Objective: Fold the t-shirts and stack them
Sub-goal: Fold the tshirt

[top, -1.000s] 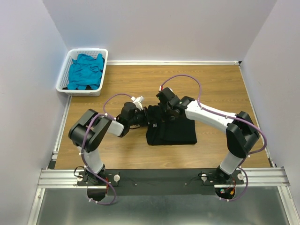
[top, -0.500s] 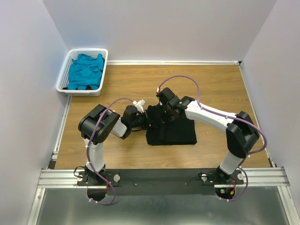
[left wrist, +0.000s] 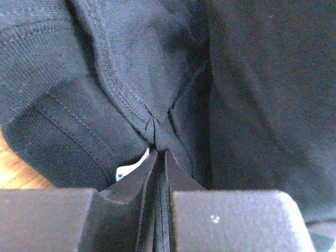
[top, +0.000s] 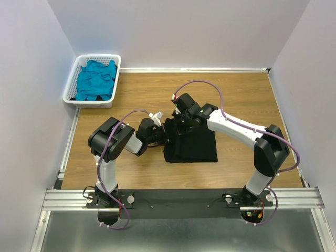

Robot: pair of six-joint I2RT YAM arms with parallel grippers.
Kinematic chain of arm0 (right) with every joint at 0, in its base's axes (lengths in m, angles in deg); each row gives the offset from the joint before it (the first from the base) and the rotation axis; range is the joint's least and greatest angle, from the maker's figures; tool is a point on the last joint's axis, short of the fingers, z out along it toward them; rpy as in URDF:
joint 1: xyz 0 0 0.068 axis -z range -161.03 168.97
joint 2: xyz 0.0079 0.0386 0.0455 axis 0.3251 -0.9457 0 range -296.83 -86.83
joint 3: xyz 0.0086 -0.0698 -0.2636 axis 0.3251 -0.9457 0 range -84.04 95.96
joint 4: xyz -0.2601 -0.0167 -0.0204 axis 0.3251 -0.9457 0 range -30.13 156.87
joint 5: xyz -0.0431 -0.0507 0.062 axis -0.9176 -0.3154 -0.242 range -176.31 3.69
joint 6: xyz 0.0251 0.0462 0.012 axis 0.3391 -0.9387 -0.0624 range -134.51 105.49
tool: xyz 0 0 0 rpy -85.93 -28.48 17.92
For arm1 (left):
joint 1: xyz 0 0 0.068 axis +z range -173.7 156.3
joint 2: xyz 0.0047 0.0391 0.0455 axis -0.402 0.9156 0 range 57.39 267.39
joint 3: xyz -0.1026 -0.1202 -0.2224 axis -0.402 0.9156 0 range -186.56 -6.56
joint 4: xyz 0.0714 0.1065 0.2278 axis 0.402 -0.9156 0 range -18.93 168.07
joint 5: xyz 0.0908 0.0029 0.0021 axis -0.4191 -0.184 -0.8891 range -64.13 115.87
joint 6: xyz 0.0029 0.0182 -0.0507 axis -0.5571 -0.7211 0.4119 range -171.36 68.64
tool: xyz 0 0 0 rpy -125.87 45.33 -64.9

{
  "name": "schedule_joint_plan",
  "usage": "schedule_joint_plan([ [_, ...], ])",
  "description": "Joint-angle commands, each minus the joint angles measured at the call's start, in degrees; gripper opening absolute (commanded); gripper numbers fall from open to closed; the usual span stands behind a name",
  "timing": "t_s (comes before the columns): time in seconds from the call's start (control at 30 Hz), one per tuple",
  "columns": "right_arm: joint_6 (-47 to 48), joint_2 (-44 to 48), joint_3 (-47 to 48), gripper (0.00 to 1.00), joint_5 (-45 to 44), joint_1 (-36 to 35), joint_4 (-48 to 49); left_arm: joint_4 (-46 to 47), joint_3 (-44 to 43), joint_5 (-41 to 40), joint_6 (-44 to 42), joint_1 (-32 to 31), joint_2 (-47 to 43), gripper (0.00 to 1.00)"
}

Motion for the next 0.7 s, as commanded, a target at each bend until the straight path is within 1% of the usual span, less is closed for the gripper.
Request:
schedule_joint_plan([
  [0.0, 0.09, -2.09, 2.09, 0.01, 3.11, -1.42, -0.42, -1.97, 0.51, -1.92, -1.15, -0.59, 0.38, 0.17],
  [0.47, -0.09, -4.91, 2.53, 0.00, 6.98, -2.03, -2.17, -2.24, 0.43, -2.10, -1.24, -0.59, 0.47, 0.17],
  [0.67, -0.70, -5.87, 5.34, 0.01, 7.07, -2.03, -4.46, -2.50, 0.51, -2.27, -1.33, -0.68, 0.20, 0.17],
])
